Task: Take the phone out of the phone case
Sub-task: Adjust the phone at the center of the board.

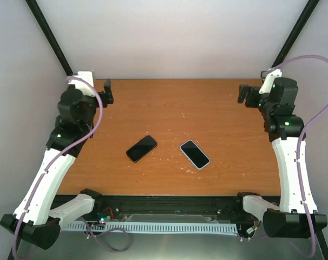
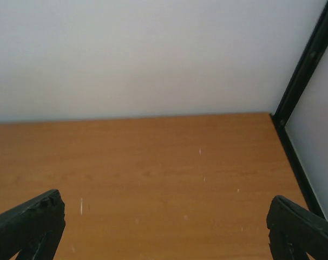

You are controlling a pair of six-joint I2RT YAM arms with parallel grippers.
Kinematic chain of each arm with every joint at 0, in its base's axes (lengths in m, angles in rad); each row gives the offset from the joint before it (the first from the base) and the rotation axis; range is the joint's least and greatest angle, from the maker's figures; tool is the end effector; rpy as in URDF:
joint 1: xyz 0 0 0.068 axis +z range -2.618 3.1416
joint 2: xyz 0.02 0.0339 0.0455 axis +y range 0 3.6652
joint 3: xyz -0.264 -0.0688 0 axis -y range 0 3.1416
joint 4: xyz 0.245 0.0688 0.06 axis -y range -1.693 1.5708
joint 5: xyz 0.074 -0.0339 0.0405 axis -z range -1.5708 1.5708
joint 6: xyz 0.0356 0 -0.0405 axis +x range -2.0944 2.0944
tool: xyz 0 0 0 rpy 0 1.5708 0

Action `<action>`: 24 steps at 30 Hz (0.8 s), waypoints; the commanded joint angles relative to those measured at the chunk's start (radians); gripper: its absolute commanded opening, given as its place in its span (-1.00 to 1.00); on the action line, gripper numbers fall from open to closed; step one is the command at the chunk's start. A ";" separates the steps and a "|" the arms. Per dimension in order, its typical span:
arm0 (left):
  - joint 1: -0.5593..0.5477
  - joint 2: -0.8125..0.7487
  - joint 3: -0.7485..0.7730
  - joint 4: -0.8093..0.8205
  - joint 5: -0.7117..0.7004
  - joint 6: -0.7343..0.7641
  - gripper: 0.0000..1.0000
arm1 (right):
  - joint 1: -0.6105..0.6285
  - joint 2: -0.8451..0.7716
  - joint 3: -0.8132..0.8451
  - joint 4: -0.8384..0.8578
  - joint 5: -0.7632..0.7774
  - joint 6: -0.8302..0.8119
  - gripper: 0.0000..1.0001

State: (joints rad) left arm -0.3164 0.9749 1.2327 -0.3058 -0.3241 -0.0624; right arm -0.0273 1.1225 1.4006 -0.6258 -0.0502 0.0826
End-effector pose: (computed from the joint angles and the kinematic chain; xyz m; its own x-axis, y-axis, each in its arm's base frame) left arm 0.1946 -0.0518 0.4473 -0.0451 -0.0475 -0.9979 -0.0102 0.9988 -0.0470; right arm 0.2277 -0.0044 0.4390 -0.3411 0.0917 -0.9355 0.0083 0.9955 0.0946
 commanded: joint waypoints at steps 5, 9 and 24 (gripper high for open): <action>-0.116 0.102 -0.153 -0.022 0.228 -0.165 0.70 | 0.011 -0.089 -0.220 -0.087 -0.218 -0.307 1.00; -0.232 0.169 -0.222 -0.052 0.304 -0.230 0.63 | 0.038 -0.109 -0.301 -0.178 -0.289 -0.454 0.98; -0.491 0.325 -0.437 -0.094 0.473 -0.454 0.93 | 0.439 -0.078 -0.600 -0.285 -0.120 -0.755 0.99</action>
State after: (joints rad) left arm -0.7830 1.2587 0.7990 -0.3893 0.1112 -0.4381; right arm 0.3363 1.0210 0.8452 -0.9092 -0.2543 -0.5709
